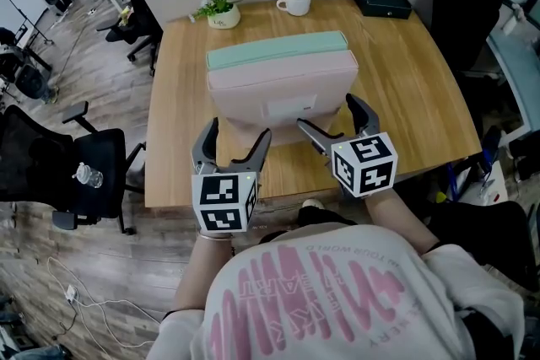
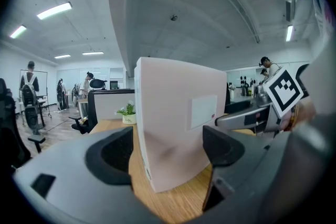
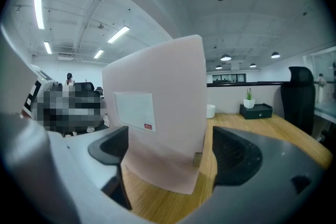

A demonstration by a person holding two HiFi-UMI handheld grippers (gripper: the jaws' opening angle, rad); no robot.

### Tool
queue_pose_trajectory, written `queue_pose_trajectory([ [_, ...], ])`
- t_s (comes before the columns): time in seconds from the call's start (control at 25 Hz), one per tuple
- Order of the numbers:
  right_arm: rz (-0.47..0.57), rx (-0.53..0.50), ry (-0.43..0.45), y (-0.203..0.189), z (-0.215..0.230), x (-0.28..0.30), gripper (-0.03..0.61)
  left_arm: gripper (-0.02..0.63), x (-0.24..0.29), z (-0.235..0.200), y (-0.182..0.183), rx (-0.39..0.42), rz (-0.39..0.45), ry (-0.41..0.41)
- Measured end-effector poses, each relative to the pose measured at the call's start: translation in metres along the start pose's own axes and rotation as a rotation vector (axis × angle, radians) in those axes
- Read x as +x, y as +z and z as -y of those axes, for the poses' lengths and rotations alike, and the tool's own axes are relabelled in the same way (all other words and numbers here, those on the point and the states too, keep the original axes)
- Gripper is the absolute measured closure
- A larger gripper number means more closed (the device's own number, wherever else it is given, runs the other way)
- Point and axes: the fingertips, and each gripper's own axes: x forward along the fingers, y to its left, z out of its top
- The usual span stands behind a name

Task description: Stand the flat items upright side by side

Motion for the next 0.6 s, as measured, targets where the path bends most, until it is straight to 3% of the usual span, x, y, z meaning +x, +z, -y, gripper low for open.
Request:
queue_pose_trajectory([
  [0.36, 0.016, 0.134, -0.028, -0.006, 0.004, -0.017, 0.087, 0.198, -0.019, -0.001, 0.0, -0.071, 0.026, -0.026],
  [0.6, -0.003, 0.313, -0.013, -0.024, 0.002, -0.039, 0.109, 0.234, -0.033, 0.007, -0.007, -0.157, 0.035, -0.053],
])
